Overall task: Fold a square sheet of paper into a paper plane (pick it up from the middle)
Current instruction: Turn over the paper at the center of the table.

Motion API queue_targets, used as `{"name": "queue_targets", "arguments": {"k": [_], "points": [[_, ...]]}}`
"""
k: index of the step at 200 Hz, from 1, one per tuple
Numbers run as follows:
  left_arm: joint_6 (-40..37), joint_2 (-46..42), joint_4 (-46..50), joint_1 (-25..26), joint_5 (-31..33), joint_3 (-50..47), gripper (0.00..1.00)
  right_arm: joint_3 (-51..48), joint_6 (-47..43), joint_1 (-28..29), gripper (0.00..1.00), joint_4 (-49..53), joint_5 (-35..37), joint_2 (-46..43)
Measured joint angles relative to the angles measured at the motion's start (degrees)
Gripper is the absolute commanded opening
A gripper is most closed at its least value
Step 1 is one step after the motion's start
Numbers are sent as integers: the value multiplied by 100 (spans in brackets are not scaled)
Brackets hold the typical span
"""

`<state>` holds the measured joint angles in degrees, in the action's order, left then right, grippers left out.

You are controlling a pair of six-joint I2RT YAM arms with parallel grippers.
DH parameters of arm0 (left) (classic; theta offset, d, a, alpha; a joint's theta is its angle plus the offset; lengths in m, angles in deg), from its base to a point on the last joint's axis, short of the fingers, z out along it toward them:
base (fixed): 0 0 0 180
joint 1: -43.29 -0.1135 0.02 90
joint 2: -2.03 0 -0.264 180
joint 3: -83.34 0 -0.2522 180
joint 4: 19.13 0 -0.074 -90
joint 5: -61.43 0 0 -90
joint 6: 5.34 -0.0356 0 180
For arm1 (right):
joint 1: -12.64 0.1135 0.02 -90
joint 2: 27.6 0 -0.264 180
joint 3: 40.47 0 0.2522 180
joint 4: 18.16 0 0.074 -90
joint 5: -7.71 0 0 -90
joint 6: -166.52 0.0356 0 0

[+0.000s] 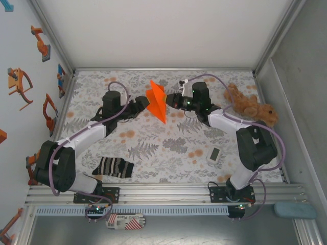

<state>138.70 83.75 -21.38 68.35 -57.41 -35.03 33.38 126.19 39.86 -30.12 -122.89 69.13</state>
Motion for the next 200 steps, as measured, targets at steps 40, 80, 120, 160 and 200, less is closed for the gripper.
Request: {"name": "queue_targets", "arguments": {"k": [40,80,120,160,200], "points": [[0,7,-313,243,-238,232,64,33,881,0,0,-673,-341,13],[-17,63,-553,323,-402,452,51,57,1311,0,0,-981,-527,13],[-42,238,-745,348,-660,474,44,57,1554,-2,0,-1172,-612,22],[-42,286,-765,352,-975,551,39,57,1687,-33,0,-1274,-638,22],[-24,284,-883,352,-1025,562,33,55,1825,-81,0,-1403,-638,22]]}}
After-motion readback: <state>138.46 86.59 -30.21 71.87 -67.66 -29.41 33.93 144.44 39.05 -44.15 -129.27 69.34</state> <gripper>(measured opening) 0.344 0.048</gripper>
